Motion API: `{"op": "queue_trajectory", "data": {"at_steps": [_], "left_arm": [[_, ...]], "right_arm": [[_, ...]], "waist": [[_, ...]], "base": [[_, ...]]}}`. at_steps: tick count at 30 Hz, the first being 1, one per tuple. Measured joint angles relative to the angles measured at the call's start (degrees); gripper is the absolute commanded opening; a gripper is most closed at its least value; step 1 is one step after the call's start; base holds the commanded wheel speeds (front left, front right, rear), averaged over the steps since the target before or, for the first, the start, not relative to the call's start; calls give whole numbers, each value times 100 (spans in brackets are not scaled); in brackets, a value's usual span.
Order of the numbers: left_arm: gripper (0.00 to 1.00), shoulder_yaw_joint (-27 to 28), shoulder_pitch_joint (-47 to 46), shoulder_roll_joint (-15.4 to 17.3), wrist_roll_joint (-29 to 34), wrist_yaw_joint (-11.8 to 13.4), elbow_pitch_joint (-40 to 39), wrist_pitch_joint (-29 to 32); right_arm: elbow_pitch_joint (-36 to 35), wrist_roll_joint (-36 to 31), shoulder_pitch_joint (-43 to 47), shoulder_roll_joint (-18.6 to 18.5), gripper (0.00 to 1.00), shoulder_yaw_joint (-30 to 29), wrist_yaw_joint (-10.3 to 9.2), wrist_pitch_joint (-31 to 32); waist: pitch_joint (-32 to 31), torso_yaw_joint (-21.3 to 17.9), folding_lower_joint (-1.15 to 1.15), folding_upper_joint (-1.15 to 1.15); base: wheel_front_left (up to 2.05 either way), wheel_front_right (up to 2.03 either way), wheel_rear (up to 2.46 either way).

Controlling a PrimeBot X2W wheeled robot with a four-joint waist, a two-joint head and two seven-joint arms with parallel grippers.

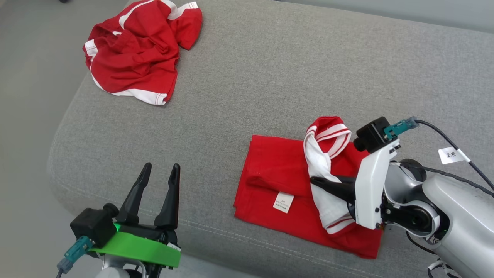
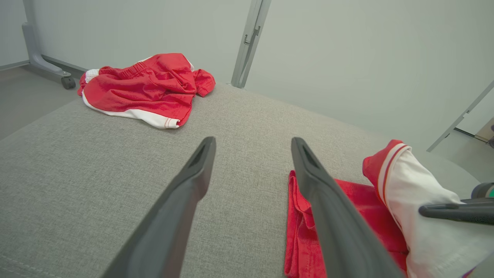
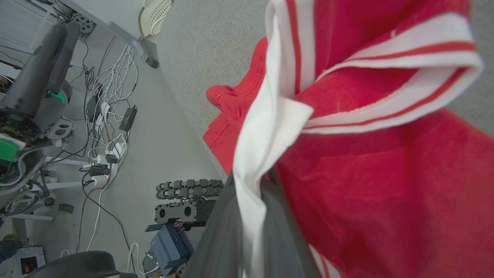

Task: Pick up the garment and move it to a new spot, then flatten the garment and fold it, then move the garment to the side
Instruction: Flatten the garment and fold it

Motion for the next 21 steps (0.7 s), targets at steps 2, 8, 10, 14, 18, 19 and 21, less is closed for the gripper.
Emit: {"op": "queue_trajectory", "data": {"at_steps": [2, 8, 10, 14, 18, 19, 21], "left_arm": [[100, 45, 0, -1, -7, -3, 1, 0], [100, 69, 0, -12, -9, -3, 31, 0], [100, 69, 0, -16, -16, -3, 34, 0], [100, 67, -1, -27, -35, -3, 38, 0], [100, 70, -2, -46, -51, -3, 86, 0], [100, 86, -2, -46, -51, -3, 94, 0], [100, 133, -1, -47, -51, -3, 96, 0]], "right_arm": [[47, -12, -23, 100, 0, 30, -46, 42], [218, -101, -150, 333, 0, 96, -142, 46], [292, -145, -178, 379, 20, 92, -199, 38], [397, -200, -263, 528, 100, 87, -240, -65], [539, -238, -285, 755, 100, 86, -238, -219], [561, -243, -288, 818, 100, 91, -238, -248], [595, -243, -314, 995, 100, 104, -237, -316]], "waist": [[-12, 38, 0, 0], [-17, 88, 0, 0], [-16, 99, 0, 0], [-19, 119, 0, 0], [-59, 129, 0, 0], [-78, 127, 0, 0], [-108, 108, 0, 0]], "base": [[0, 0, 0], [0, 0, 0], [0, 0, 0], [0, 0, 0], [0, 0, 0], [0, 0, 0], [0, 0, 0]]}}
